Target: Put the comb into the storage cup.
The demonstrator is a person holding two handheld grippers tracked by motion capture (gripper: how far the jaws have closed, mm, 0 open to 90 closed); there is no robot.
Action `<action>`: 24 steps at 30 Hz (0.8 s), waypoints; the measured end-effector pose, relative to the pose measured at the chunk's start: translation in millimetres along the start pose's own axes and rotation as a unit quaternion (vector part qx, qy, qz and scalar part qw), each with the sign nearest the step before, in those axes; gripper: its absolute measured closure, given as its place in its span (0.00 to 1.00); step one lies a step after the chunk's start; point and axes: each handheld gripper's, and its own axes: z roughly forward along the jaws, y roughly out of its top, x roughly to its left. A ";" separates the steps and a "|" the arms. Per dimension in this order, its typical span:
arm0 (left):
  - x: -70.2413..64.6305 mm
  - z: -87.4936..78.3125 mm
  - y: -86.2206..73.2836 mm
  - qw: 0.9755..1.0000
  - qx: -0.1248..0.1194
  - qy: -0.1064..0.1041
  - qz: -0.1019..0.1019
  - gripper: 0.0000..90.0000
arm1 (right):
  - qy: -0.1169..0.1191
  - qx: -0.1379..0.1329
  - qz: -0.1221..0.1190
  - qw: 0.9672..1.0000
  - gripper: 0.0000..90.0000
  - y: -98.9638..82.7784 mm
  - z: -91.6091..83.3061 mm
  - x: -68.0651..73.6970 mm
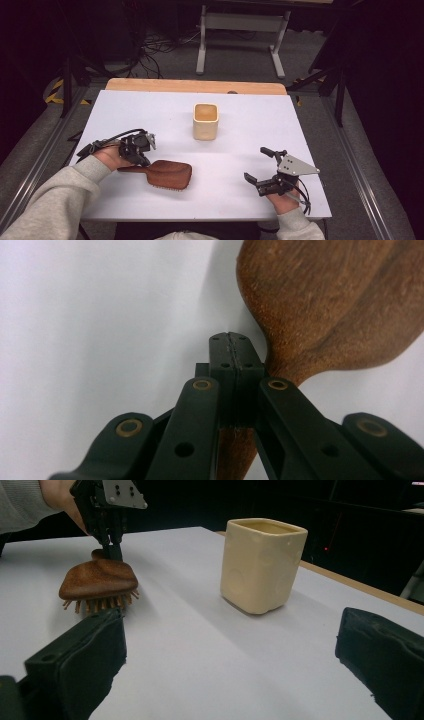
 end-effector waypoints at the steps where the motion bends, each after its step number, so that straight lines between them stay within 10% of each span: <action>1: 0.0 0.0 0.0 1.000 0.000 0.000 0.000 1.00 | 0.001 -0.001 0.000 1.000 0.01 0.0 0.2 0.1; 15: -5.3 -3.6 -6.2 1.000 0.000 -0.004 0.003 0.99 | 0.003 -0.001 0.000 1.000 0.01 0.1 0.1 0.3; 24: -3.8 -21.0 -14.3 0.999 -0.038 0.012 -0.015 0.76 | 0.003 -0.012 -0.002 1.000 0.01 1.2 -2.5 1.6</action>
